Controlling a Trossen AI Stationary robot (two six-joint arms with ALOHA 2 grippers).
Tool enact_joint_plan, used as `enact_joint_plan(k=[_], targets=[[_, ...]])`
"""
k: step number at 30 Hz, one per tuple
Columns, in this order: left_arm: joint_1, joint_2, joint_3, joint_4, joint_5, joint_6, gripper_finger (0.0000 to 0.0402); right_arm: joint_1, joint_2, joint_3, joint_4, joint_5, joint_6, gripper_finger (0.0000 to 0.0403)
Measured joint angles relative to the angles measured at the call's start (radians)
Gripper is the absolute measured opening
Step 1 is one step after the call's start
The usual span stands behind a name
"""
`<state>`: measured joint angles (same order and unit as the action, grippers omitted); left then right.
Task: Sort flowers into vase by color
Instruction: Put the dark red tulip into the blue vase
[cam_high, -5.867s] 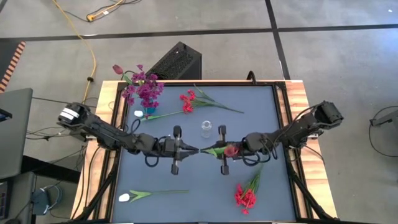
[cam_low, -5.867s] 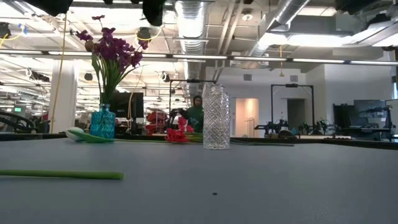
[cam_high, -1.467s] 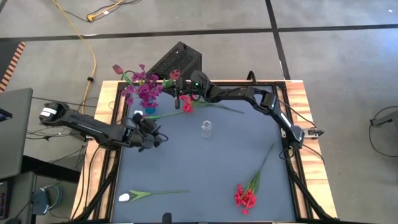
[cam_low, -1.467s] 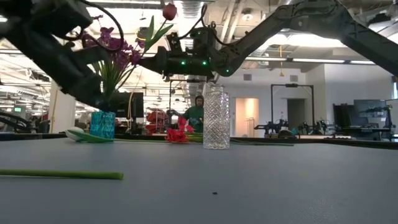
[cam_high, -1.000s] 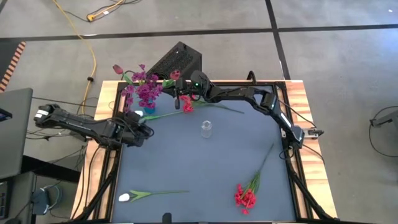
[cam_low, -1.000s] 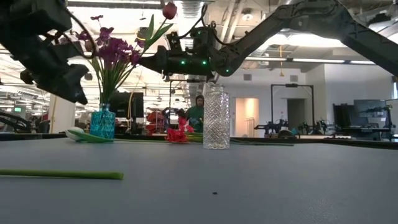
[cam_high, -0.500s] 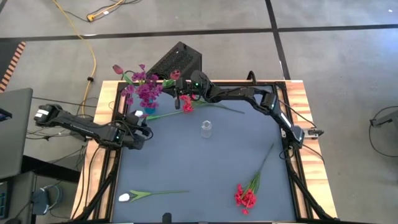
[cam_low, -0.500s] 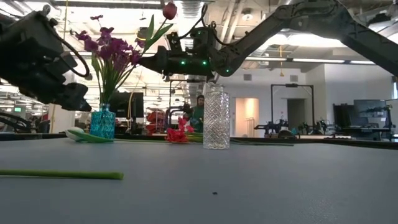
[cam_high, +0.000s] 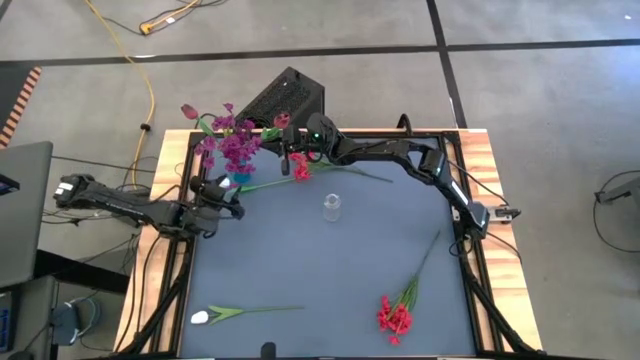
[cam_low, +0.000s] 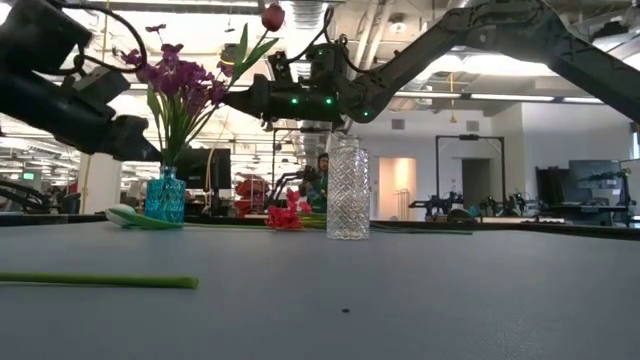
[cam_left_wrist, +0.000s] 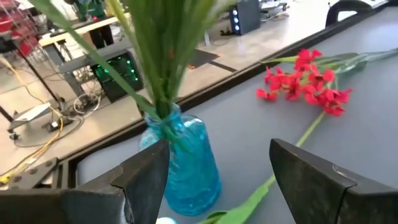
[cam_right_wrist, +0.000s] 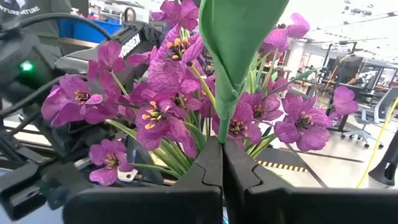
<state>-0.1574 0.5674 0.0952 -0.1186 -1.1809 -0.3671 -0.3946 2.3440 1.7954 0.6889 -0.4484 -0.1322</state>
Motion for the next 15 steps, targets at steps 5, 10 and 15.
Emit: enact_joint_plan(k=[5, 10, 15], targets=[[0.125, -0.080, -0.002, -0.029, 0.108, 0.053, 0.0265, 0.000, 0.000, 0.000, 0.001, 0.000, 0.000, 0.0020], [0.273, -0.091, -0.004, -0.002, 0.211, 0.135, 0.0265, 0.000, 0.000, 0.000, 0.002, 0.000, 0.000, 0.0020], [0.394, -0.091, -0.004, 0.121, 0.320, 0.260, 0.0265, 0.000, 0.000, 0.000, 0.003, 0.000, 0.000, 0.0020]])
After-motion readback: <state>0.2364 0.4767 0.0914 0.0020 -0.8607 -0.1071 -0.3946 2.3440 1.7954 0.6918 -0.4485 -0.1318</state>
